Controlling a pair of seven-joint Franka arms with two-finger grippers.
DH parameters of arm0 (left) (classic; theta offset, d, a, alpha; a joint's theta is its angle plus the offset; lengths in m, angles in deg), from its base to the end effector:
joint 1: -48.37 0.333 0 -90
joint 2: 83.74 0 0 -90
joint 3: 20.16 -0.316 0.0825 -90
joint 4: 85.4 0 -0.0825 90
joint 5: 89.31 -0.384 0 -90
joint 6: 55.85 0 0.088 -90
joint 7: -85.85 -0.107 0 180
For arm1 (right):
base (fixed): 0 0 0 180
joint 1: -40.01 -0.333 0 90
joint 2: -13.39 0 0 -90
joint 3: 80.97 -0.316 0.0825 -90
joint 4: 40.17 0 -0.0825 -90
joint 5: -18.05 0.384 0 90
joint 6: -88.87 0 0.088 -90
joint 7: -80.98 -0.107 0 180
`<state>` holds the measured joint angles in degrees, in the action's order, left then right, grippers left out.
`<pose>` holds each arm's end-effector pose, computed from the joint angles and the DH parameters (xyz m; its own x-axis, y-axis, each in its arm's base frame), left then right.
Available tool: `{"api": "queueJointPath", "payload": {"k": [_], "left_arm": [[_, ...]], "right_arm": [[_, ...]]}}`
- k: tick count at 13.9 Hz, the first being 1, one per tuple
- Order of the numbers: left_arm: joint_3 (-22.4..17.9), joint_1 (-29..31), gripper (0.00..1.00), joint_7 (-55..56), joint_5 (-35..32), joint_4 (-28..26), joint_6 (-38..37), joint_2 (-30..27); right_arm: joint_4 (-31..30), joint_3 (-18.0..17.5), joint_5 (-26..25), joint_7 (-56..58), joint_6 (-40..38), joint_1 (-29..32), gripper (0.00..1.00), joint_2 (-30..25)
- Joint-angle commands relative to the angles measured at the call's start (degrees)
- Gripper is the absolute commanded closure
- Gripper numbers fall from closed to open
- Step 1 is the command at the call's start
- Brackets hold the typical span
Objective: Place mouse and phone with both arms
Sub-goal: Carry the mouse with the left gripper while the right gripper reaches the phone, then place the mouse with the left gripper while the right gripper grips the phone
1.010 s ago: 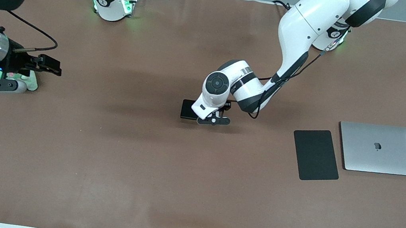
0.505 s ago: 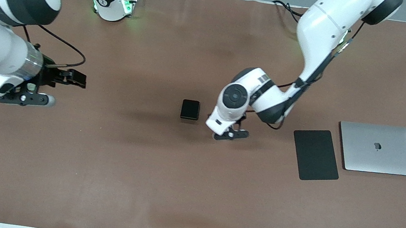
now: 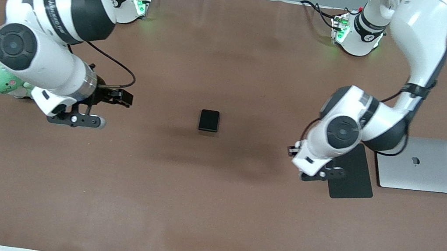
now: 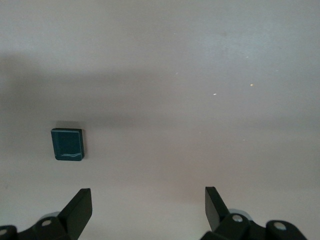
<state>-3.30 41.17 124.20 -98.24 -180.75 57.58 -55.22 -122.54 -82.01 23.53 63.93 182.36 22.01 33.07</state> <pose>0.6107 -0.2400 0.3160 0.9711 0.2014 -0.1280 0.1907 -0.9774 -0.0915 0.6100 0.2190 0.4849 0.9848 0.0253 -0.1717 0.0167 -0.9985 -0.0514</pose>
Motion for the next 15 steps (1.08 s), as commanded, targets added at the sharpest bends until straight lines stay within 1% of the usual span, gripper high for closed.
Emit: {"api": "queueJointPath", "payload": {"k": [1,4,8,12,15], "left_arm": [[0.53,6.21,0.62,-6.95,-1.18,-6.42,1.00,-4.16],[0.62,12.27,0.61,-12.58,-1.27,-9.05,2.48,-4.26],[0.62,20.10,0.60,-21.02,-1.27,-14.59,11.96,-3.03],[0.53,20.82,0.60,-21.92,-2.14,-19.08,21.28,-1.45],[0.53,20.73,0.60,-22.09,-3.81,-19.17,24.20,-0.13]], "right_arm": [[0.10,0.34,0.32,-3.60,2.22,-3.08,0.00,2.02],[0.10,0.34,0.32,-7.73,4.77,-6.34,0.00,4.22],[0.10,0.34,0.32,-8.45,7.32,-8.45,0.00,6.85],[0.01,0.34,0.32,-9.84,11.18,-11.44,0.00,10.37],[0.01,0.25,0.67,-11.96,14.26,-13.11,0.00,13.44]]}}
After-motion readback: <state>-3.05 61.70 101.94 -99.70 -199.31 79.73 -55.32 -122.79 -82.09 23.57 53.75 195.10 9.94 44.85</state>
